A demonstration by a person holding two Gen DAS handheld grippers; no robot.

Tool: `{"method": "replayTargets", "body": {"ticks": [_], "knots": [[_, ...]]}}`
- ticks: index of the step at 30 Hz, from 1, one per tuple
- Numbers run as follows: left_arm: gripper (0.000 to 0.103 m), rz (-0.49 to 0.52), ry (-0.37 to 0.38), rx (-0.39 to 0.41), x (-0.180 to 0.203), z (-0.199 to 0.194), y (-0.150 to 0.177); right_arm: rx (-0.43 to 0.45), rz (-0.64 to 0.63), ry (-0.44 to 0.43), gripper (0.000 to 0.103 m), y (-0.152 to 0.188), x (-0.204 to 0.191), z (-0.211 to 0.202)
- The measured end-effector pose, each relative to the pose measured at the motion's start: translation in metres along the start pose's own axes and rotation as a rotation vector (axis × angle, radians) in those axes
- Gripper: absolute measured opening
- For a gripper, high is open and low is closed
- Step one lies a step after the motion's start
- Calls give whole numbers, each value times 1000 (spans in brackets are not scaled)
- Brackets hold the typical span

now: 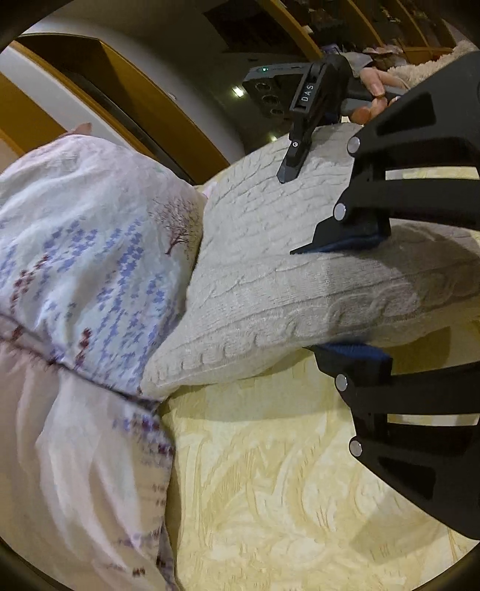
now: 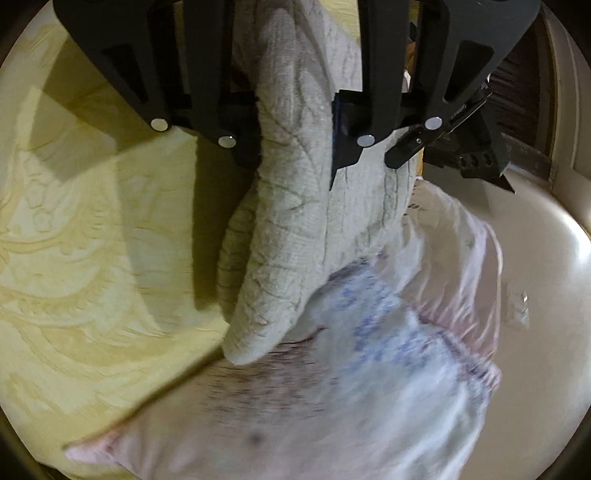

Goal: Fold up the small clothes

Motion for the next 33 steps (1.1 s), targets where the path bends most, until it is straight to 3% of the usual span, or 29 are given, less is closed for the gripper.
{"method": "replayTargets", "body": {"ticks": [8, 12, 17, 20, 22, 24, 26, 28, 30, 32, 33], "knots": [[40, -23, -63, 94, -66, -71, 4, -105, -226, 19, 24, 34, -61, 68], [43, -74, -140, 40, -112, -64, 24, -170, -237, 104, 27, 53, -52, 101], [54, -115, -120, 46, -121, -60, 30, -154, -206, 172, 49, 51, -40, 95], [55, -77, -177, 97, -118, -78, 26, -50, -296, 264, 55, 41, -49, 66], [58, -46, -230, 182, -117, -100, 22, 38, -387, 302, 55, 37, -66, 46], [60, -12, -235, 242, -104, -115, 18, 61, -460, 274, 47, 42, -86, 38], [62, 45, -183, 273, -79, -126, 22, 6, -510, 212, 36, 56, -103, 44], [64, 93, -135, 253, -59, -123, 29, -62, -538, 181, 27, 72, -110, 55], [64, 123, -107, 203, -44, -108, 37, -121, -556, 230, 24, 83, -105, 73], [64, 131, -128, 160, -44, -94, 44, -155, -523, 329, 17, 84, -82, 81], [64, 130, -144, 137, -47, -87, 48, -155, -489, 329, 13, 83, -74, 83]]}}
Point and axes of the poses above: each gripper's, at about its wrist camera, not at the fingertips, and z roughly the way its jaws point, x to its right, y to its underside, the point moved 9 cm from there along z, roughly the way its jaws point, and after that the axes turned 13 degrees about -y, right-handed, at the moved point
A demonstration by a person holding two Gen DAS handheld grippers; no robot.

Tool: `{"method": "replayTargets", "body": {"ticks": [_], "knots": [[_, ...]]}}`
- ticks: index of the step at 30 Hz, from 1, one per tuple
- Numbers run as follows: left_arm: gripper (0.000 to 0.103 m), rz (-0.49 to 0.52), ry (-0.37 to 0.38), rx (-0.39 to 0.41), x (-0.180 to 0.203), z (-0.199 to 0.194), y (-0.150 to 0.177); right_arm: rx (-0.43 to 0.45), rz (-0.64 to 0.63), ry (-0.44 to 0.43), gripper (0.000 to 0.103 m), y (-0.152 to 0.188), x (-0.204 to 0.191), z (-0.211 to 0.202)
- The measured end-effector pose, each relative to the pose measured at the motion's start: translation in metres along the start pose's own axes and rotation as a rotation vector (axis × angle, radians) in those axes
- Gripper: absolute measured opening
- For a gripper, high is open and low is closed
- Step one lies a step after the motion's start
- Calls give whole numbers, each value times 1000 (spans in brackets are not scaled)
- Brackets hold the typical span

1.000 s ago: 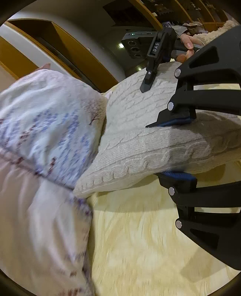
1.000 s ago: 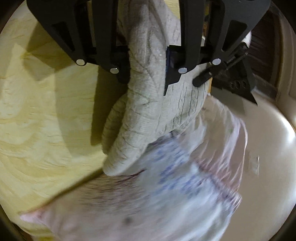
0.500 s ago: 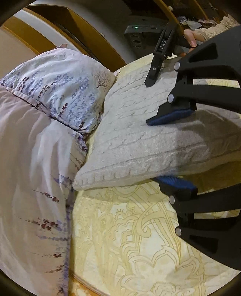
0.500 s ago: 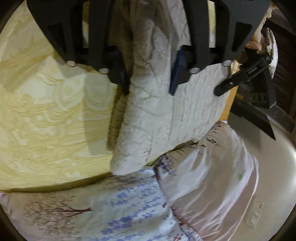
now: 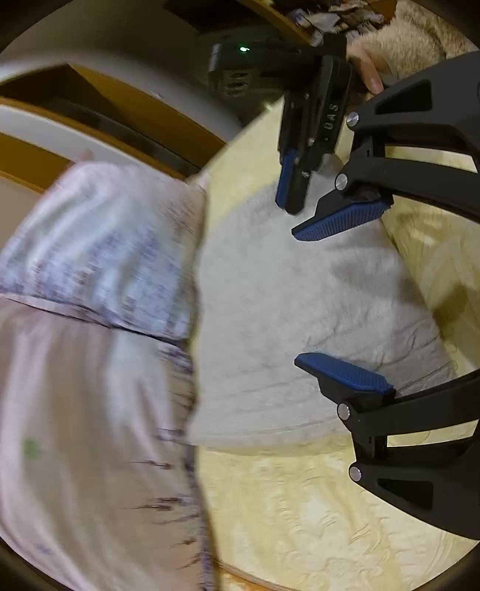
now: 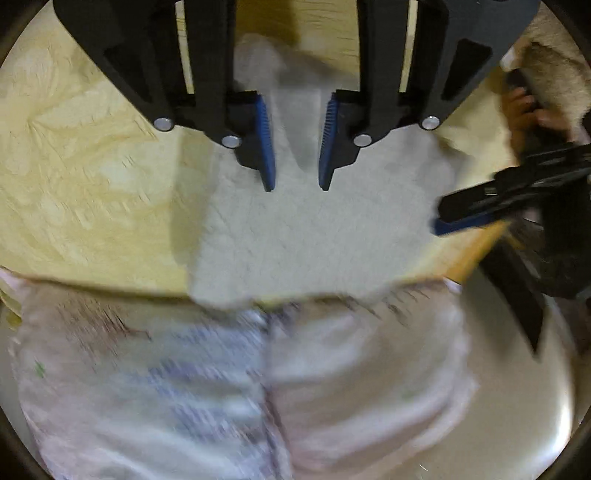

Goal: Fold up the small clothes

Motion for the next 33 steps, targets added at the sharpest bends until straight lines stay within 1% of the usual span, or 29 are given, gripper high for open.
{"method": "replayTargets", "body": {"ticks": [1, 2, 5, 8, 9, 10, 11, 12, 13, 14, 15, 17, 18, 19, 21, 22, 24, 27, 29, 30, 33], "knots": [[64, 0, -6, -24, -2, 9, 4, 22, 50, -35, 10, -1, 7, 0], [64, -3, -7, -17, -3, 13, 4, 29, 89, -49, 6, -2, 13, 0], [64, -7, -17, -2, -3, 17, 1, 49, 178, -93, 4, -4, 21, 4], [64, -4, -44, 4, 0, 14, 0, 65, 179, -77, 4, -6, 16, 4], [64, -8, -41, 8, 1, 11, 0, 81, 167, -72, 7, -7, 13, -1], [65, -16, -36, 20, 0, 4, 1, 95, 156, -66, 16, -6, 10, -3], [69, -22, -39, 32, -1, -3, 2, 123, 135, -50, 24, -6, 5, -11], [76, -24, -52, 50, -3, -11, 3, 149, 112, -31, 43, -6, 2, -20], [80, -20, -81, 72, -6, -20, 6, 172, 90, -6, 63, -6, -1, -26], [84, -12, -120, 94, -11, -28, 8, 198, 58, 54, 70, -5, -2, -36], [88, -4, -147, 108, -13, -32, 10, 216, 27, 96, 76, -3, -3, -45], [98, 12, -237, 133, -23, -46, 20, 238, -20, 152, 83, 0, -7, -56], [102, 15, -269, 138, -27, -50, 24, 247, -32, 181, 90, 3, -8, -61], [102, 13, -316, 146, -32, -56, 31, 255, -39, 202, 95, 4, -8, -66], [102, 2, -365, 142, -40, -62, 38, 288, -69, 280, 101, 9, -11, -77], [102, -11, -389, 129, -44, -65, 44, 310, -90, 326, 101, 12, -14, -81], [102, -37, -412, 102, -50, -67, 54, 301, -107, 339, 101, 20, -20, -84], [102, -87, -395, 32, -54, -64, 68, 244, -91, 282, 101, 31, -28, -73], [102, -103, -403, -3, -54, -61, 75, 209, -67, 245, 101, 39, -31, -63], [102, -104, -409, -13, -53, -60, 78, 201, -58, 240, 101, 43, -32, -60], [102, -90, -419, -44, -49, -54, 83, 169, -51, 264, 101, 53, -34, -49]]}}
Point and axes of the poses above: each gripper's, at about its wrist camera, not at the fingertips, and z roughly the way its jaws point, x to its right, y to its underside, the point moved 9 cm from there along z, roughly the way its jaws point, and after that the axes turned 13 degrees about -y, right-handed, at the moved point
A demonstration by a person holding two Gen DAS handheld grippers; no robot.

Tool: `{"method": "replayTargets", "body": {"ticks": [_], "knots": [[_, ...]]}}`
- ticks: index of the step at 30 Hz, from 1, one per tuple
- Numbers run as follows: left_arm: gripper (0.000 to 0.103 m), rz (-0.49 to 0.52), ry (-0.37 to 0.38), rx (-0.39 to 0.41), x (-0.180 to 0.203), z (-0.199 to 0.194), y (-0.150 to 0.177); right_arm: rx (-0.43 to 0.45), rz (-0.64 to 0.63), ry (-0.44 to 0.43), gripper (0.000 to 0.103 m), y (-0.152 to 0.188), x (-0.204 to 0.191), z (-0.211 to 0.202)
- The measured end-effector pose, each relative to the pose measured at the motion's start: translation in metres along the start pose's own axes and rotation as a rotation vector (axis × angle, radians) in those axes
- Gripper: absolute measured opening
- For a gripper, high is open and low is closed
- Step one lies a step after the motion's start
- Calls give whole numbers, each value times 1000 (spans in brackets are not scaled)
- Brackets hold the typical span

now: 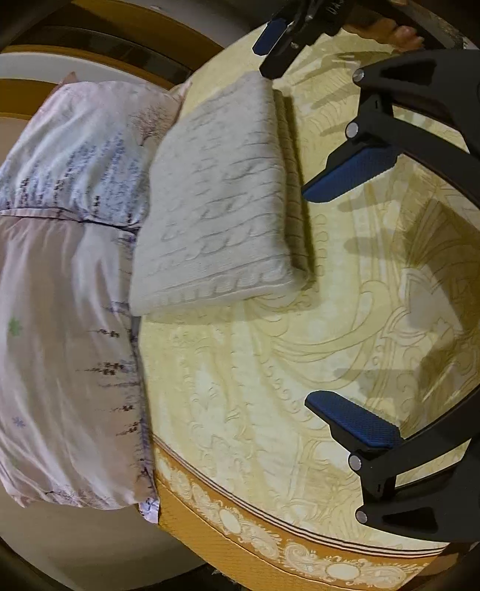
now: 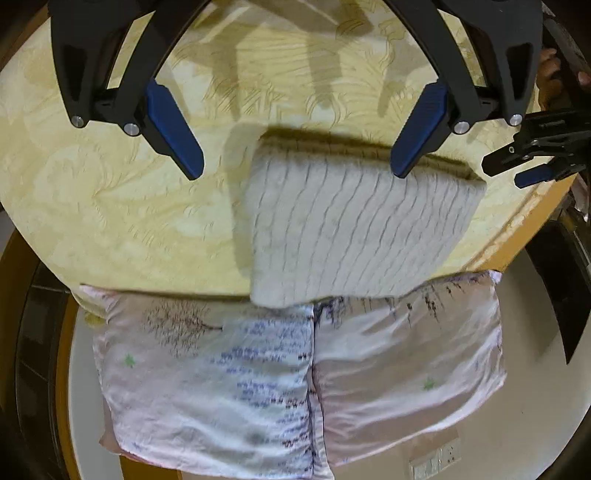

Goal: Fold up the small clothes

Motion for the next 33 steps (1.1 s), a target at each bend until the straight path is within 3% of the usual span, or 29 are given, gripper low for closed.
{"method": "replayTargets", "body": {"ticks": [13, 33], "knots": [[102, 102, -67, -107, 22, 22, 22, -152, 62, 59, 101, 41, 7, 26], [102, 108, -75, -112, 21, 25, 22, -197, 39, 118, 101, 47, 10, 29]]}}
Point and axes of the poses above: each gripper's, at about its wrist camera, not at the fingertips, and z roughly the way its jaws point, x to its right, y to its underside, the point moved 9 cm from there along z, roughly the way its jaws point, and after that the axes turned 13 degrees about -y, right-handed, at the moved point
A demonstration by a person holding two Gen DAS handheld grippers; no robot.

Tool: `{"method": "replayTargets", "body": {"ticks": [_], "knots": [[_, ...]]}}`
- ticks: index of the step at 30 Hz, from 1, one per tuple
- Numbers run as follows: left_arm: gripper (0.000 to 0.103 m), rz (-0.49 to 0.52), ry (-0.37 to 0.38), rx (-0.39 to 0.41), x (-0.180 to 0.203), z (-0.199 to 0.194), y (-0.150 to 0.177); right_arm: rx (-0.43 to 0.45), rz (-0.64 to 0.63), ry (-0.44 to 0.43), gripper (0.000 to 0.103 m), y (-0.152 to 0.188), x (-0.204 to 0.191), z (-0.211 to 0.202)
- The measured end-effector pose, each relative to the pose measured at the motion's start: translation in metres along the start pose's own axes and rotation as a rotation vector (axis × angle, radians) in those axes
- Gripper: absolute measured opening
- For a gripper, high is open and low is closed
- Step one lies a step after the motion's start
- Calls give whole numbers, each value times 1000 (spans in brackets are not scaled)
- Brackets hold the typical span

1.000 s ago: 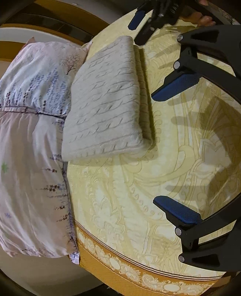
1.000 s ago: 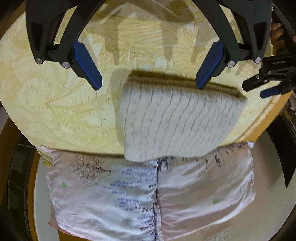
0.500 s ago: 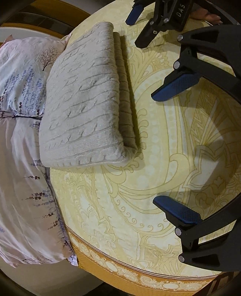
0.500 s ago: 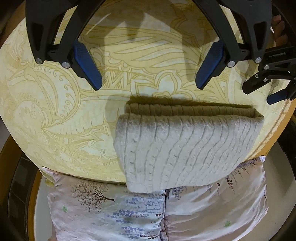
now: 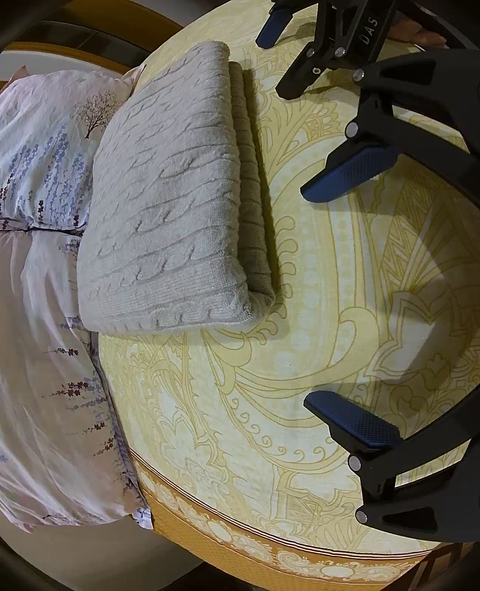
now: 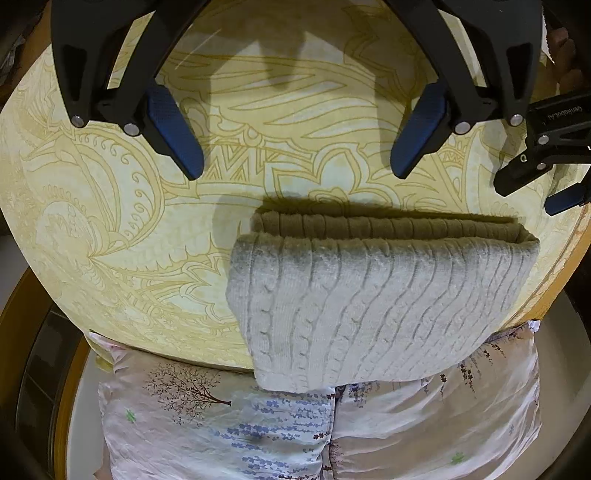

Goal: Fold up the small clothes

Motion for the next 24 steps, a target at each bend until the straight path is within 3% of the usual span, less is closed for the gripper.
{"method": "replayTargets", "body": {"ticks": [24], "knots": [[102, -11, -10, -14, -2, 1, 2, -1, -7, -4, 101, 0, 2, 1]]}}
Point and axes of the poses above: each gripper's, at about its wrist camera, not at the fingertips, and z roughly the way its jaws point, x to its right, y to its underside, the point moved 9 cm from there along z, roughly the way its jaws point, and after that the axes turned 13 degrees about -y, right-handed, at the moved point
